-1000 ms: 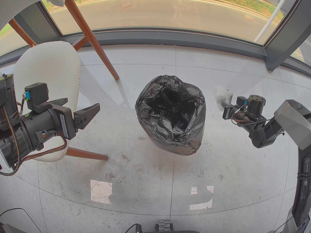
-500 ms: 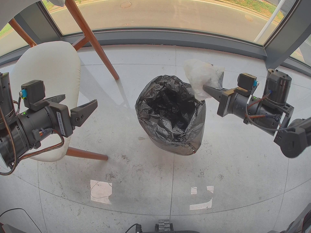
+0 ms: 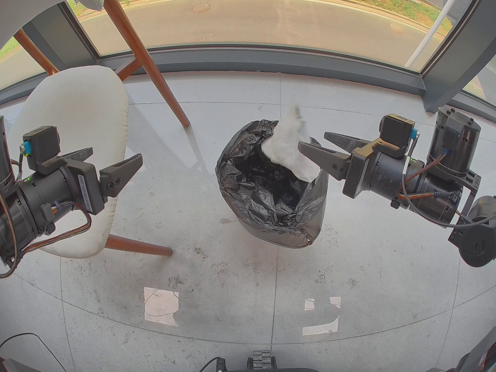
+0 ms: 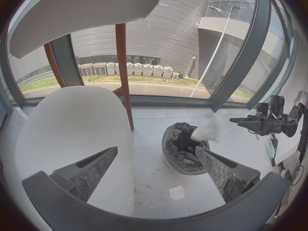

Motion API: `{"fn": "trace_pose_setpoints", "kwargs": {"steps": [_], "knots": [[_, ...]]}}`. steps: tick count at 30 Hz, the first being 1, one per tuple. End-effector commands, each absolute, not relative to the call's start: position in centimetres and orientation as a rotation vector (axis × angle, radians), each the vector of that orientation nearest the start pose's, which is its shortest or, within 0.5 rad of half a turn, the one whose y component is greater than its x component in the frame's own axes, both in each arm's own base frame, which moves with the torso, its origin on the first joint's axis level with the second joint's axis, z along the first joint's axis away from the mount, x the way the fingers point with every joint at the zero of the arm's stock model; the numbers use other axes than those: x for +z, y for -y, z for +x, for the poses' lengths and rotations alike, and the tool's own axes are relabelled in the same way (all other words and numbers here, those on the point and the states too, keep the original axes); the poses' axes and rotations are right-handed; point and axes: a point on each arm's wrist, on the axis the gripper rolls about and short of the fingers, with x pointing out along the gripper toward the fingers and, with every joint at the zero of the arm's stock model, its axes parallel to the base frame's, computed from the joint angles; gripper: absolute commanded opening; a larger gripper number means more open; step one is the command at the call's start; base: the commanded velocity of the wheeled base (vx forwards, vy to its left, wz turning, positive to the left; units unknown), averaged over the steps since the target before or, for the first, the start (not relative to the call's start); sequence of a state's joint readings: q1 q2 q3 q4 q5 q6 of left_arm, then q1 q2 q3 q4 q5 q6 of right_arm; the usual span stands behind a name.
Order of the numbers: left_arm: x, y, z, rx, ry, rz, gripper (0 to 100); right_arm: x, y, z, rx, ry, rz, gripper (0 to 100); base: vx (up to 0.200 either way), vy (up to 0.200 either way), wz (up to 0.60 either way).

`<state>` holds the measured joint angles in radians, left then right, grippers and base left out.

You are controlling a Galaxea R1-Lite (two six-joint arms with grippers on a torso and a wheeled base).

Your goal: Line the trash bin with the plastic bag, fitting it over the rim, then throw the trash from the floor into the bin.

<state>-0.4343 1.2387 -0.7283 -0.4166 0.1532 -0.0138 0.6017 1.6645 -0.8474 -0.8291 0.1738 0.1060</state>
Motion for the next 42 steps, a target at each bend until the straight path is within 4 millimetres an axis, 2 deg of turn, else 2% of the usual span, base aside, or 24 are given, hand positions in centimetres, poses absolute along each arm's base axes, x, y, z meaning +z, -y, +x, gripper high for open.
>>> {"fn": "trace_pose_setpoints", "kwargs": {"steps": [1, 4, 5, 8, 10, 11, 12, 13, 16, 18, 19, 20, 21, 23, 25, 29, 31, 38, 41, 42], "knots": [[25.9, 7.2, 17.3, -0.257, -0.07, 0.003, 100, 23.3, -16.7, 24.0, 0.764, 0.0, 0.111, 100, 0.0, 0.0, 0.0], [26.5, 5.9, 16.6, -0.207, -0.037, -0.007, 100, 23.9, -15.4, 22.8, 0.742, 0.017, 0.115, 100, 0.0, 0.0, 0.0], [26.5, 4.7, 16.0, -0.153, -0.021, -0.011, 100, 24.4, -13.5, 22.0, 0.68, 0.037, 0.118, 100, 0.0, 0.0, 0.0], [26.4, 2.9, 14.1, -0.075, 0.014, -0.02, 100, 24.8, -10.5, 20.7, 0.558, 0.066, 0.123, 100, 0.0, 0.0, 0.0], [25.4, 1.5, 11.7, 0.004, 0.03, -0.023, 100, 25.0, -7.7, 19.3, 0.423, 0.101, 0.128, 100, 0.0, 0.0, 0.0], [25.1, 1.3, 11.3, 0.015, 0.029, -0.023, 100, 25.0, -7.3, 19.1, 0.403, 0.103, 0.128, 100, 0.0, 0.0, 0.0], [23.0, 0.6, 9.4, 0.057, 0.013, -0.018, 100, 24.4, -5.2, 18.1, 0.296, 0.108, 0.125, 100, 0.0, 0.0, 0.0], [21.5, 0.3, 8.1, 0.075, 0.002, -0.017, 100, 23.8, -4.0, 17.2, 0.234, 0.102, 0.123, 100, 0.0, 0.0, 0.0], [17.8, -0.1, 4.6, 0.095, 0.019, -0.021, 100, 21.5, -1.4, 13.7, 0.109, 0.086, 0.121, 100, 0.0, 0.0, 0.0], [16.0, -0.2, 3.0, 0.11, 0.042, -0.02, 100, 19.9, -0.9, 11.5, 0.082, 0.067, 0.119, 100, 0.0, 0.0, 0.0], [14.6, -0.3, 1.8, 0.107, 0.05, -0.021, 100, 18.5, -0.7, 9.6, 0.075, 0.05, 0.114, 100, 0.0, 0.0, 0.0], [14.4, -0.3, 1.7, 0.105, 0.051, -0.019, 100, 18.3, -0.6, 9.4, 0.073, 0.047, 0.114, 100, 0.0, 0.0, 0.0], [11.9, -0.3, 0.2, 0.093, 0.045, -0.019, 100, 16.1, -0.4, 6.4, 0.065, 0.012, 0.106, 100, 0.0, 0.0, 0.0], [10.0, -0.4, -1.1, 0.084, 0.051, -0.018, 100, 14.4, -0.3, 4.4, 0.063, -0.006, 0.095, 100, 0.0, 0.0, 0.0], [8.1, -0.4, -1.8, 0.085, -0.016, -0.026, 100, 12.2, -0.2, 2.2, 0.069, -0.034, 0.082, 100, 0.0, 0.0, 0.0], [8.3, -0.1, -2.2, 0.057, 0.015, -0.146, 100, 7.4, 0.2, -2.0, 0.075, -0.087, 0.027, 100, 0.0, 0.0, 0.0], [8.3, -0.1, -2.2, 0.062, 0.019, -0.16, 100, 7.9, 0.2, -1.7, 0.065, -0.133, 0.023, 100, 0.0, 0.0, 0.0], [8.2, 0.0, -2.2, 0.035, 0.012, -0.046, 100, 7.7, 0.1, -1.5, 0.069, -0.103, 0.017, 100, 0.0, 0.0, 0.0], [8.1, 0.1, -2.2, -0.023, 0.008, -0.003, 100, 7.7, 0.1, -1.5, 0.071, -0.102, 0.017, 100, 0.0, 0.0, 0.0], [8.2, 0.3, -2.2, -0.103, 0.005, 0.042, 100, 7.7, 0.1, -1.6, 0.073, -0.1, 0.016, 100, 0.0, 0.0, 0.0]]}}
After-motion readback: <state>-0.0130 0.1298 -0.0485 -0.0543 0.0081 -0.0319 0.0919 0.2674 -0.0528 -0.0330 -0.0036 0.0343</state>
